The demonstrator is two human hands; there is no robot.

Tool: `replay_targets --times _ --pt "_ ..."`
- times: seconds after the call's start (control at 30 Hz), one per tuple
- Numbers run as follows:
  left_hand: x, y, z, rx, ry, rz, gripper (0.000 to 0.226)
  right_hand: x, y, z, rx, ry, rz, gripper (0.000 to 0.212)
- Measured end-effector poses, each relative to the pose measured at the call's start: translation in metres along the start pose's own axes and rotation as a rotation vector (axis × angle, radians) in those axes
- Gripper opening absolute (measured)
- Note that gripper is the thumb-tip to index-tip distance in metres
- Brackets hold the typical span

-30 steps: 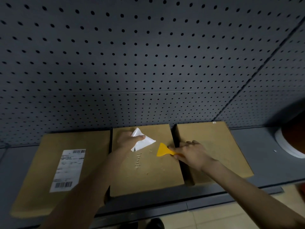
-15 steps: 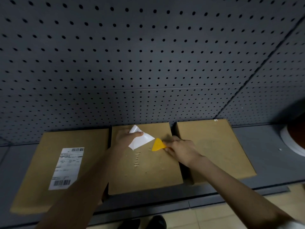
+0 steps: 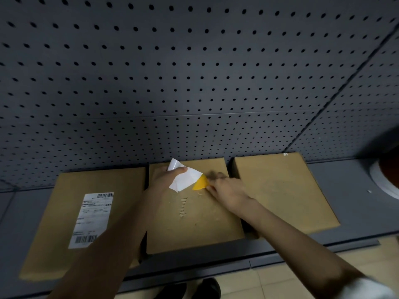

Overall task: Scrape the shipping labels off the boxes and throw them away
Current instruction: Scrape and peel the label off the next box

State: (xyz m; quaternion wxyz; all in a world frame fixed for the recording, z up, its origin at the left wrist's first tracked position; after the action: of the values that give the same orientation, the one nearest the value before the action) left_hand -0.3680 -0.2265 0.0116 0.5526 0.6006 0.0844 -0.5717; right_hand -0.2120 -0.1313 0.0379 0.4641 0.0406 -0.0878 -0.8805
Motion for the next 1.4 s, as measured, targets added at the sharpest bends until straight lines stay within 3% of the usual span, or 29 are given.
replay_targets --times 0.1,0.23,0.37,0.43,0.5,0.53,0.57,0.63,0.73,0.87,0.97,1.07,1.2,1.33,1.4 --pt "-0.001 -0.001 0.004 0.003 0.048 -0.002 0.038 -0.014 0.022 0.0 0.007 -0.083 0.013 0.038" --pt "-0.002 -0.005 0.017 -0.094 0.176 0.038 0.058 -0.003 0.025 -0.001 -0.009 0.011 -0.045 0.044" --pt "0.0 0.0 0.022 -0.134 0.254 0.04 0.047 0.029 0.014 -0.002 0.014 -0.039 -0.008 0.045" --pt "-0.003 0.005 0.034 -0.149 0.493 0.114 0.041 0.03 0.015 -0.003 0.011 -0.072 -0.011 0.044" --pt "-0.012 0.008 0.049 -0.044 0.608 0.108 0.04 0.025 0.017 -0.006 0.013 -0.09 -0.02 0.043" --pt "-0.019 0.019 0.058 0.048 0.616 0.064 0.035 0.023 0.018 -0.007 0.015 -0.091 -0.024 0.043" --pt "-0.024 0.025 0.067 0.057 0.542 -0.044 0.025 0.021 0.018 -0.007 0.013 -0.094 -0.03 0.044" --pt "-0.028 0.026 0.083 0.05 0.63 -0.054 0.018 0.022 0.019 -0.004 -0.009 -0.122 -0.032 0.043" --pt "-0.037 0.032 0.091 0.013 0.413 -0.145 0.006 0.024 0.021 0.003 -0.062 -0.264 -0.027 0.038" --pt "-0.051 0.04 0.089 -0.056 0.349 -0.181 0.026 0.027 0.026 0.02 -0.156 -0.44 -0.075 0.035" --pt "-0.071 0.046 0.075 0.025 0.31 -0.225 0.045 0.027 0.028 0.037 -0.24 -0.589 -0.147 0.032" --pt "-0.093 0.06 0.055 0.091 0.251 -0.259 0.033 0.024 0.036 0.055 -0.337 -0.72 -0.219 0.029" --pt "-0.111 0.08 0.012 0.182 0.164 -0.259 0.051 0.013 0.06 0.071 -0.453 -0.822 -0.328 0.028" --pt "-0.117 0.115 -0.04 0.601 0.243 -0.18 0.049 -0.01 0.1 0.078 -0.55 -0.809 -0.448 0.028" --pt "-0.116 0.133 -0.069 0.691 0.288 -0.155 0.042 -0.026 0.124 0.08 -0.587 -0.777 -0.515 0.027"
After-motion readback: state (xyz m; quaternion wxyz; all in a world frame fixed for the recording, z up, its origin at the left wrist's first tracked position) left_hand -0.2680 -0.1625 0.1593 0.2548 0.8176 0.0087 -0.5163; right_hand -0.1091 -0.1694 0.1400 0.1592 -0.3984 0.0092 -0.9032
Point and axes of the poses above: each hand's wrist, its own y-axis away from the middle knuckle, its own z-axis out of the back of the hand, x = y × z, the point moved 1 cm from there along -y, towards the middle knuckle, and after that the axes turned 9 degrees about -x, right-handed, at the moved point
